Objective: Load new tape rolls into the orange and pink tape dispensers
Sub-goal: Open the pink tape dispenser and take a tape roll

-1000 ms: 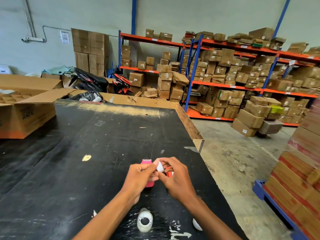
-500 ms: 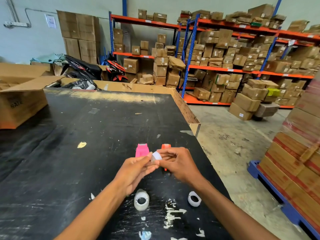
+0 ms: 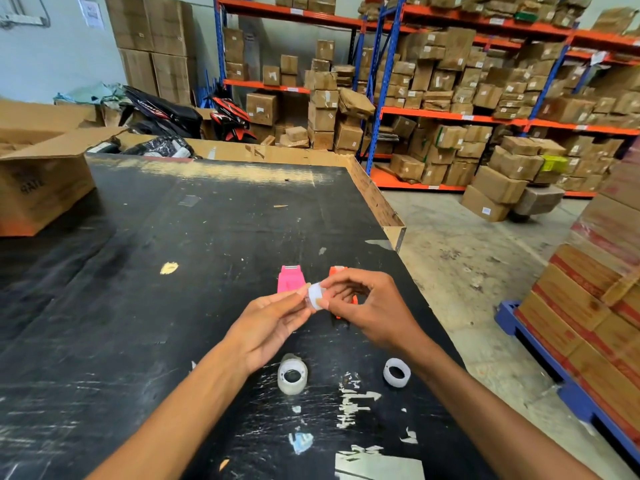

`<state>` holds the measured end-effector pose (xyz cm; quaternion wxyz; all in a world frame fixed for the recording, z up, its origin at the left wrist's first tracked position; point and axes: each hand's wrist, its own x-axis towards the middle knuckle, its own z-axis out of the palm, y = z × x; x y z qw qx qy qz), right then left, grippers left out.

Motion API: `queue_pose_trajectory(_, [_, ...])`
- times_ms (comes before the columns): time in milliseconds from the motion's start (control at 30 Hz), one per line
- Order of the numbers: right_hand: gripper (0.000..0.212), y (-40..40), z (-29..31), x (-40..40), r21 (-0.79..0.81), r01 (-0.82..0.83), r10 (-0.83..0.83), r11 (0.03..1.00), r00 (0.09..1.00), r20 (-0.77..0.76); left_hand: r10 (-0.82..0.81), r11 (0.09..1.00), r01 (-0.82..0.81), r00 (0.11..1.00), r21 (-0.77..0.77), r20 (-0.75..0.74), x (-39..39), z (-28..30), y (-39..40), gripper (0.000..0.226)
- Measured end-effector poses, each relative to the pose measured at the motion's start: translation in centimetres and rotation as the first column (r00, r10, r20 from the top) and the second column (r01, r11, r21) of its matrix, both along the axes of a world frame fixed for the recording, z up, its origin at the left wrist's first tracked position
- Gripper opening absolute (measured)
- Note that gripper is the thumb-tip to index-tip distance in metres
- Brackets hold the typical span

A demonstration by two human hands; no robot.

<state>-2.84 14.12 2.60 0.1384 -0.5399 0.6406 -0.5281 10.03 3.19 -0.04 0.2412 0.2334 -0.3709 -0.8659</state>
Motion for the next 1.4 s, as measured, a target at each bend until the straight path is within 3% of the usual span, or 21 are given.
queue_pose_trajectory(200, [0.018, -0.1, 0.1, 0.4, -0.031, -0.014, 0.017, 0.999, 0.994, 0.106, 0.009, 1.000, -0.009, 1.000, -0.021, 0.001, 0.3, 0.1, -0.1, 0.020])
queue_pose_trajectory(300, [0.016, 0.2, 0.4, -0.1, -0.010, -0.008, 0.009, 1.000, 0.992, 0.126, 0.026, 0.993, -0.019, 0.998, -0.114, 0.058, 0.6, 0.0, -0.3, 0.018])
queue_pose_trajectory(400, [0.015, 1.0, -0.6, -1.4, 0.223, -0.030, 0.040, 0.974, 0.998, -0.045, 0.106, 0.976, -0.082, 0.988, -0.202, 0.109, 1.3, -0.4, -0.7, 0.015])
queue_pose_trajectory(500, [0.018, 2.0, -2.4, -1.3, 0.533, -0.068, 0.198, 0.844, 0.962, -0.190, 0.160, 0.967, -0.130, 0.979, -0.221, 0.124, 2.2, -1.0, -1.4, 0.015])
queue_pose_trajectory(600, [0.015, 2.3, -3.6, -0.6, 0.646, -0.070, 0.292, 0.760, 0.925, -0.243, 0.167, 0.965, -0.136, 0.978, -0.224, 0.127, 2.7, -1.1, -1.7, 0.015])
queue_pose_trajectory(767, [0.012, 1.9, -2.5, 0.0, 0.646, -0.081, 0.278, 0.759, 0.937, -0.210, 0.157, 0.956, -0.100, 0.969, -0.276, 0.193, 3.4, -1.1, -1.5, 0.014])
queue_pose_trajectory(867, [0.027, 1.2, -1.7, 0.9, 0.611, -0.064, 0.233, 0.789, 0.952, -0.200, 0.182, 0.953, -0.132, 0.970, -0.274, 0.165, 3.9, -1.1, -1.4, 0.014])
queue_pose_trajectory(1000, [0.057, -0.5, -2.7, 3.8, 0.652, 0.107, 0.301, 0.751, 0.823, -0.482, 0.238, 0.937, -0.188, 0.960, -0.294, 0.144, 4.8, -1.1, -1.5, 0.014])
queue_pose_trajectory(1100, [0.050, -1.5, -3.9, 5.5, 0.614, 0.159, 0.328, 0.774, 0.728, -0.602, 0.271, 0.921, -0.203, 0.947, -0.332, 0.172, 5.5, -1.3, -1.5, 0.014])
queue_pose_trajectory(1167, [0.050, -2.0, -4.1, 5.3, 0.614, 0.140, 0.296, 0.777, 0.779, -0.553, 0.294, 0.905, -0.206, 0.935, -0.371, 0.199, 5.9, -1.4, -1.5, 0.013])
queue_pose_trajectory(1300, [0.063, -2.3, -3.2, 3.8, 0.507, -0.001, 0.101, 0.862, 0.981, -0.168, 0.314, 0.890, -0.217, 0.929, -0.400, 0.197, 6.5, -1.3, -1.4, 0.012])
queue_pose_trajectory(1400, [0.053, -2.3, -1.3, 3.3, 0.310, -0.123, 0.078, 0.943, 0.985, 0.154, 0.295, 0.893, -0.212, 0.942, -0.397, 0.161, 6.5, -1.1, -1.1, 0.011])
